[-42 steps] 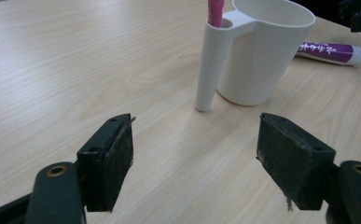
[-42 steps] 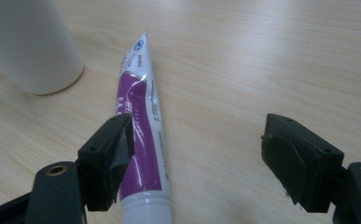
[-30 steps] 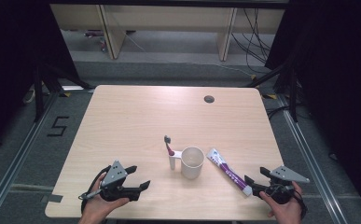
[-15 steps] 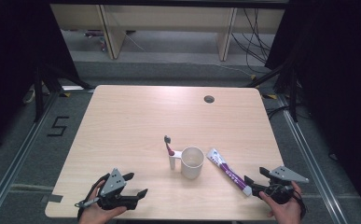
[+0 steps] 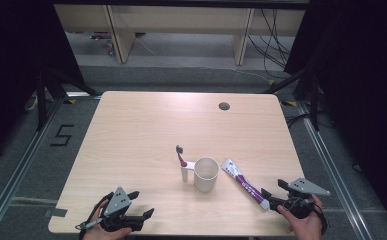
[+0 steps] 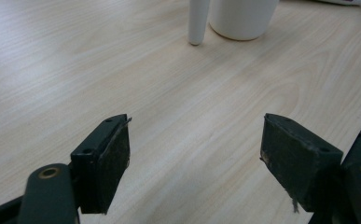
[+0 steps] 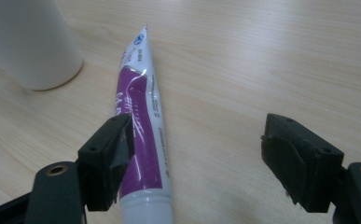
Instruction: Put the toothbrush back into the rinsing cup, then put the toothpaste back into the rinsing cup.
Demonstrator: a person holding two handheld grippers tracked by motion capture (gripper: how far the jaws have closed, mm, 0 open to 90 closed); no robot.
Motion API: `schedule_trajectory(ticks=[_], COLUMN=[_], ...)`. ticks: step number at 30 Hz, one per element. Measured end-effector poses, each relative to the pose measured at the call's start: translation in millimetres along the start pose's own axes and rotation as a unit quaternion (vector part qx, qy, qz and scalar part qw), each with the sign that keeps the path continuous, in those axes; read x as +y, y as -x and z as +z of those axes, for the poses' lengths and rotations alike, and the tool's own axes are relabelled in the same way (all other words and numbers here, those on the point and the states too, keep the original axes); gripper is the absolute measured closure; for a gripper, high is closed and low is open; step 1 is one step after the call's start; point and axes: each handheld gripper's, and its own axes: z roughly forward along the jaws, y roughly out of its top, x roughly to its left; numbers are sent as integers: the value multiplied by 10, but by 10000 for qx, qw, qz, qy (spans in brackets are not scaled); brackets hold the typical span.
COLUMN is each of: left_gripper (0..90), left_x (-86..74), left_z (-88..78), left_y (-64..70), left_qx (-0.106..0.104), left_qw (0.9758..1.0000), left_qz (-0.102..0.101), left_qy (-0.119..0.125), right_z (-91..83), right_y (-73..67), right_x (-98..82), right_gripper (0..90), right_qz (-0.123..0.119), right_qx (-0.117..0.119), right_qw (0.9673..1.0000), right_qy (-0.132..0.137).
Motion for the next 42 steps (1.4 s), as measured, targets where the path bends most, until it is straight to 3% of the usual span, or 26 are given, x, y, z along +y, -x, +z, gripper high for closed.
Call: schedule_trajectory(ticks=[6, 9, 12, 20, 22, 29, 30, 35, 36, 37, 39, 40, 42], left_gripper=[232, 232, 230, 229, 229, 227, 226, 226, 226, 226, 226, 226, 226], left_x=[-34, -50, -64, -96, -102, -134, -132, -146, -146, -139, -138, -138, -140], left_z=[-26, -44, -59, -124, -117, -95, -95, -69, -69, -79, -78, -69, -64], left_y=[20, 22, 69, 162, 179, 209, 199, 218, 218, 201, 199, 195, 179], left_qx=[3, 13, -50, -41, -66, -81, -72, -84, -84, -23, -40, -16, 33], left_qw=[10000, 9999, 10000, 9997, 9999, 9997, 9993, 9993, 9993, 9986, 9988, 9990, 9987], left_qz=[-42, 48, -30, 138, 63, 57, 160, 175, 175, 327, 294, 245, 314], left_qy=[-55, -104, -69, -184, -123, -240, -330, -326, -326, -406, -391, -370, -409], right_z=[1, 1, 1, 0, 0, -20, -26, -4, -4, -8, -4, 1, 1], right_y=[0, -4, -7, -16, -15, -35, -44, -106, -106, -156, -173, -190, -198], right_x=[0, 1, 1, 7, 8, 55, 76, 172, 172, 207, 220, 272, 288], right_gripper=[265, 265, 265, 265, 265, 264, 261, 263, 263, 267, 269, 275, 283], right_qz=[3, 7, 11, -6, -4, -77, -99, -341, -341, -257, -221, -359, -395], right_qx=[10, 7, 3, -9, 19, 60, 85, 218, 218, 316, 335, 363, 364], right_qw=[10000, 10000, 10000, 10000, 10000, 9999, 9999, 9990, 9990, 9987, 9987, 9979, 9976], right_qy=[-5, 3, 2, 6, -32, 31, 35, -172, -172, -299, -306, -387, -431])
